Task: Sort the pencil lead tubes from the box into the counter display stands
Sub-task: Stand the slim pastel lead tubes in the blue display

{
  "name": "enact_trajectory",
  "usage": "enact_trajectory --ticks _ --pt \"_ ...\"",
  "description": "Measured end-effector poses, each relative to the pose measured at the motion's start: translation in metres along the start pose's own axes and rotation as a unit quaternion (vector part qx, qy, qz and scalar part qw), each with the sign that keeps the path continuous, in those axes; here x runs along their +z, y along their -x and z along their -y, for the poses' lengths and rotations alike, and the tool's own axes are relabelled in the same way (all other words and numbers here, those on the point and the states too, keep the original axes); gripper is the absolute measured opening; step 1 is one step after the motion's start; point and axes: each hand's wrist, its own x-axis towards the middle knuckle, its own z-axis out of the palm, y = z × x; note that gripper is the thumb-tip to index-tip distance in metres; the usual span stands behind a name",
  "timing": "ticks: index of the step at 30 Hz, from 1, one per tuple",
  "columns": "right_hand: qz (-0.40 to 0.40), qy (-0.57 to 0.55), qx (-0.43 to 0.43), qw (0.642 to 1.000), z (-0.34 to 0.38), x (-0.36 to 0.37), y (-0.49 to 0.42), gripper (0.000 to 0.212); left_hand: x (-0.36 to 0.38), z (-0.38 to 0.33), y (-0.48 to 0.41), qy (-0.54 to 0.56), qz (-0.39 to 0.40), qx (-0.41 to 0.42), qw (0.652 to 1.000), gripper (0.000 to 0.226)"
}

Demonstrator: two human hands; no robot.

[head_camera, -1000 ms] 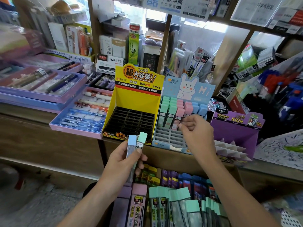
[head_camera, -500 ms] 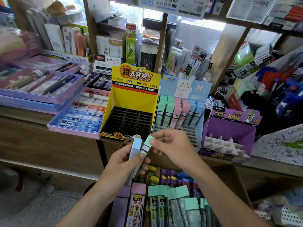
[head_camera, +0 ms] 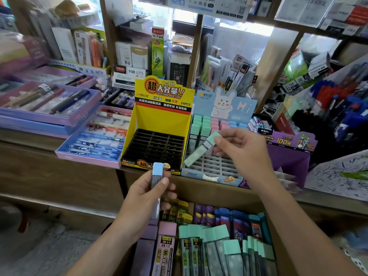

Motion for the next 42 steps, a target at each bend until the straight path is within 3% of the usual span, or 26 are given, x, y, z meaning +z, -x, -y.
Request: enact_trajectory --ticks 8,22,27,32,36,40,42 --pt "-0.016 0.112 -0.062 0.992 -0.005 -0.001 -0.022 0.022 -0.002 0.000 -0.003 0.032 0.000 -0.016 0.999 0.029" --pt "0.046 0.190 -0.082 0.977 -0.007 0.019 -0.036 0.014 -0.003 0.000 -0.005 0.037 0.008 -0.020 0.999 0.037" --pt "0.049 0.223 -0.088 0.969 -0.010 0.031 -0.038 0.015 0.003 -0.006 -0.004 0.062 -0.008 -0.057 0.996 0.044" --pt "0.050 0.234 -0.087 0.967 -0.010 0.035 -0.039 0.010 0.009 -0.011 -0.001 0.058 -0.011 -0.050 0.997 0.043" --pt "0.042 0.227 -0.080 0.970 -0.012 0.032 -0.035 0.020 0.006 -0.008 -0.002 0.057 -0.013 -0.040 0.997 0.041" --pt "-0.011 0.226 -0.120 0.967 -0.011 0.029 -0.020 0.018 0.001 -0.006 0.001 0.033 0.008 -0.018 0.999 0.025" --pt "-0.001 0.205 -0.120 0.971 -0.011 0.030 -0.011 0.017 0.000 -0.004 0.002 0.014 0.011 -0.007 1.000 0.023"
